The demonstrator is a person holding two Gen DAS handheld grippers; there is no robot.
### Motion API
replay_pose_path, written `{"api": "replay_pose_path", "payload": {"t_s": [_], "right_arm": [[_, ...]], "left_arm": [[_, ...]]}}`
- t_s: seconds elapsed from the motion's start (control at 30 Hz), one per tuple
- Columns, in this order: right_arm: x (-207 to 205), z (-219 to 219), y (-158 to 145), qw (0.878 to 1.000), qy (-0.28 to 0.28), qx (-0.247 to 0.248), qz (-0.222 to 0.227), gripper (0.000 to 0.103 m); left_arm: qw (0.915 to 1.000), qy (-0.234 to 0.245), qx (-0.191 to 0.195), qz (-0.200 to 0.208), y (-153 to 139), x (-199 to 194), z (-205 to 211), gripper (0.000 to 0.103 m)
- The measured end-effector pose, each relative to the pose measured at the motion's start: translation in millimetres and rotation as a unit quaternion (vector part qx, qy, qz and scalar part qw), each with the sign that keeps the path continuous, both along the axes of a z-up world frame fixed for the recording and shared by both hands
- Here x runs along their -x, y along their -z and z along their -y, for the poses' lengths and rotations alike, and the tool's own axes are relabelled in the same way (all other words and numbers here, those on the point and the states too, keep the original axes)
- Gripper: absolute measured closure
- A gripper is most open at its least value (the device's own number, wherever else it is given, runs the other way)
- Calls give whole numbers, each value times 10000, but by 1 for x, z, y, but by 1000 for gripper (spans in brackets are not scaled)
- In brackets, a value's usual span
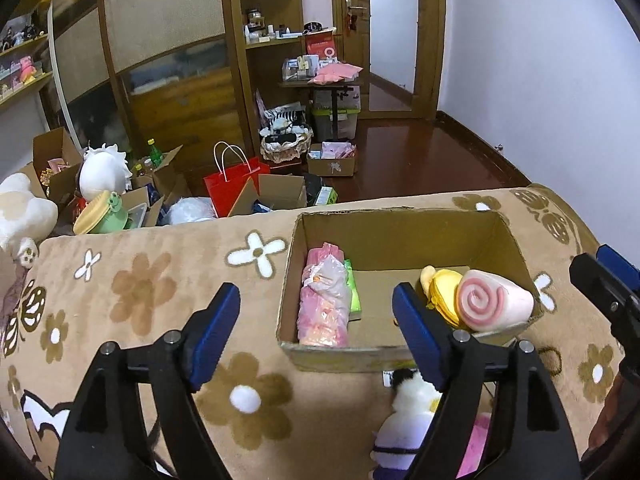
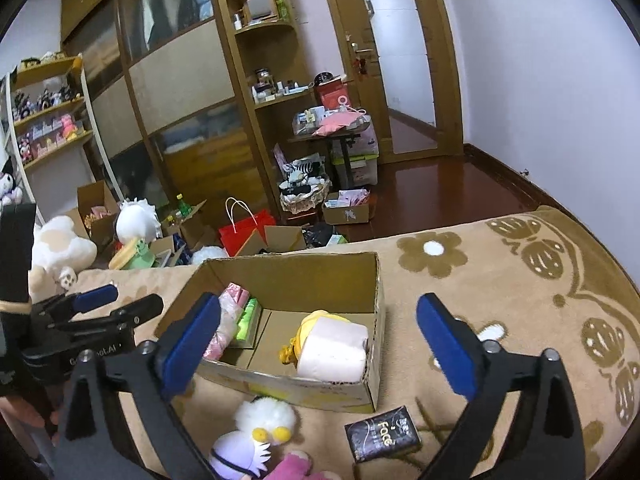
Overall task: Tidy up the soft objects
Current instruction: 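Withdraw both open tools from the box toward the plush toys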
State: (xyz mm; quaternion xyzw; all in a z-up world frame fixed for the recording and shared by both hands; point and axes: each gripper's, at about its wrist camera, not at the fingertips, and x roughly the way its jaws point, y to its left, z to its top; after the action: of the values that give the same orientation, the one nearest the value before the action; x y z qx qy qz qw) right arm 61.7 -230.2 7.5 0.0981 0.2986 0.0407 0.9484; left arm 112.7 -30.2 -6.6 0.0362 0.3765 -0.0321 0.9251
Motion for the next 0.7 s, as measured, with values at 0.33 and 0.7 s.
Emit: {"api": "replay_pose_path", "payload": {"t_s": [0.33,0.7], "right_arm": [[31,-5,-10,9996,-18,256,-103,0],[66,-21,-16,9986,-72,492,-190,0]], "left_arm": [[9998,129,-97,127,-17,37,1,14],[9996,210,-113,116,-28,62,-2,2]]}}
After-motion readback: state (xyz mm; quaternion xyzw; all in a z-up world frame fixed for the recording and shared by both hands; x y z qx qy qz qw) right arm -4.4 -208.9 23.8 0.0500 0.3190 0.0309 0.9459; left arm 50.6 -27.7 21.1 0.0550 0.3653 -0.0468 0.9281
